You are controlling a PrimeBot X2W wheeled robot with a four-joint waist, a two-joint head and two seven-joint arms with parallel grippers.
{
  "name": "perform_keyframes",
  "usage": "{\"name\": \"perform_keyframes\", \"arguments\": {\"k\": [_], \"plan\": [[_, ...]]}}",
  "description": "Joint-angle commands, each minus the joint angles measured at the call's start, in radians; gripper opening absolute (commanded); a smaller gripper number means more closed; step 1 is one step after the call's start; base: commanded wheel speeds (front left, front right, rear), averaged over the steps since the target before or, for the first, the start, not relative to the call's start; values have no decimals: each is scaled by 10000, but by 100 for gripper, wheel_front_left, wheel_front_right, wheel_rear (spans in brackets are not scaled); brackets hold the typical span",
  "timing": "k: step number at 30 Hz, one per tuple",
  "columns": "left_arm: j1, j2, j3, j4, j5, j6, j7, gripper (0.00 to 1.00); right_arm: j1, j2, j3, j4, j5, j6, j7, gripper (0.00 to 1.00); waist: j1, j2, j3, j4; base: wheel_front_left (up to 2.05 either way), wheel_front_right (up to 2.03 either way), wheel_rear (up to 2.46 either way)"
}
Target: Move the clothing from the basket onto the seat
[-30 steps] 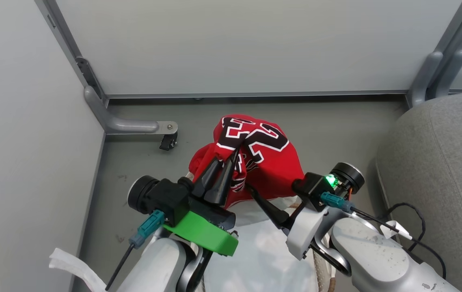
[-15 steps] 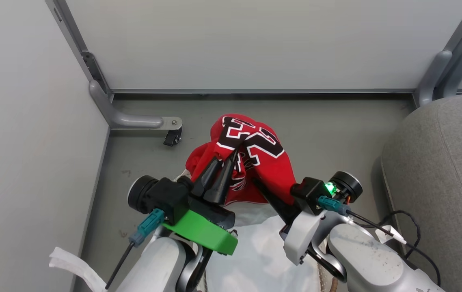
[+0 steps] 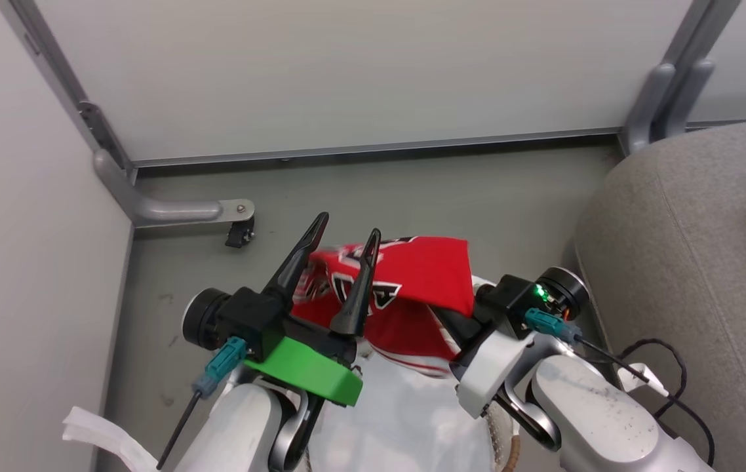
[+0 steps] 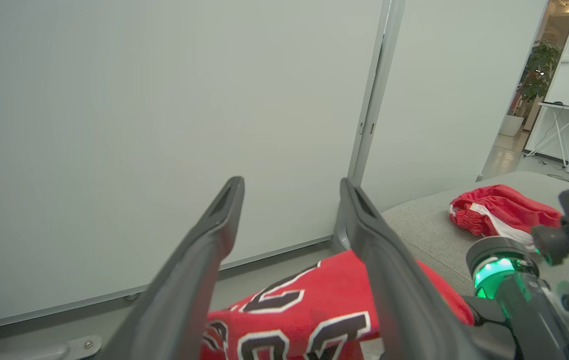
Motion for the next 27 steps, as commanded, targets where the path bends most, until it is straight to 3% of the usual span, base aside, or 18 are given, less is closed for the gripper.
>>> {"name": "perform_keyframes", "arguments": {"k": [1,19,22,27], "plan": [[88,46,63,100,165,-31,-8,100,242,-18,-142,-156,-54,-11,-2,0,0,0,85,-764,0,0,0],[397,314,318,427,554,-31,-8,100,1186,60,-1392,-1261,-212,-11,-4,0,0,0,543,-4828,0,0,0],[482,349,397,444,564,-31,-8,100,1234,98,-1476,-1328,-273,-11,-5,0,0,0,540,-5347,0,0,0],[96,403,-81,612,488,-31,-8,100,1475,24,-2203,-1697,-469,-11,-5,0,0,0,756,-5529,0,0,0]]}}
